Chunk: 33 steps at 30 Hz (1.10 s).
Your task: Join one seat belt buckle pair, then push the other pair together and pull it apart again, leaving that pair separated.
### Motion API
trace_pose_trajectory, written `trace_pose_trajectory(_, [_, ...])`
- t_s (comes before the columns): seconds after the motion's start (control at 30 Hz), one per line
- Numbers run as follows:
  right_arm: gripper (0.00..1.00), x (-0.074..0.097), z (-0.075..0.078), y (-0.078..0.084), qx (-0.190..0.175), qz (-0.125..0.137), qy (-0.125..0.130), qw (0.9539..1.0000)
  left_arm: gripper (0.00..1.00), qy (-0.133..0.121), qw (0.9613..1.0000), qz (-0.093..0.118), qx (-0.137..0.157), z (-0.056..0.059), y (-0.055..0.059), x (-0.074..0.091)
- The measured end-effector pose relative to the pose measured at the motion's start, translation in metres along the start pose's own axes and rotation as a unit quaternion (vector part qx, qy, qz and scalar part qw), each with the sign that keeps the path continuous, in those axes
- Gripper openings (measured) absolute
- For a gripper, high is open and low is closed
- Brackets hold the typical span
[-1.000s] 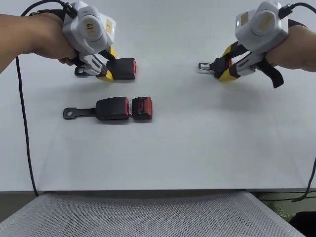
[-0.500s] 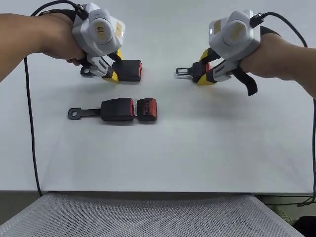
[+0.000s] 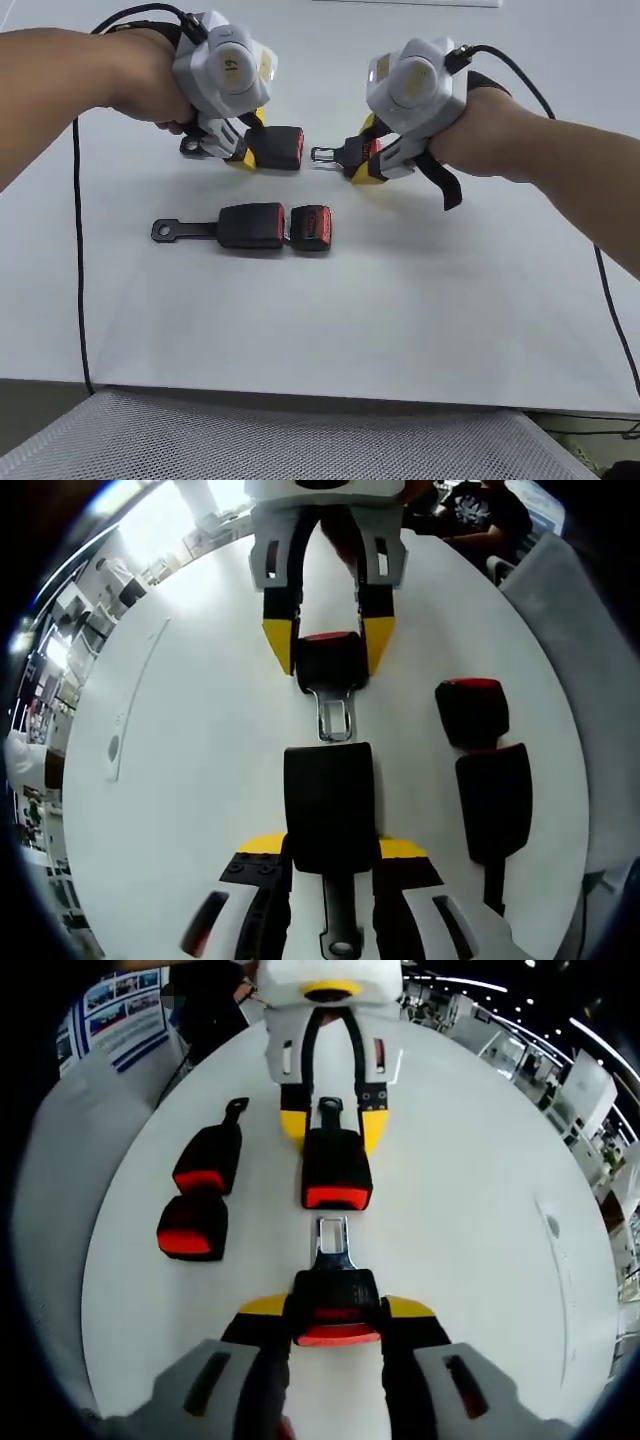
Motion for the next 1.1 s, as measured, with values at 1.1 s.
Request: trace_pose_trajectory(1.1, [0.32,-0.008,0.001,-0.016,0.005,0.040,0.004,0.9992,0.30,-0.006,1.0000,-0.001,0.000,-0.001,-0.001,0.000])
Point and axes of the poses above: the centre of the closed fingertips' face, and the gripper's own axes: x roughly backward along the fingers, z roughly to its right, y roughly out of its underside, the point moved 10 cm from there along x, roughly backward along the fingers, and after that the axes turned 4 degrees about -x, right-handed, at the moved point
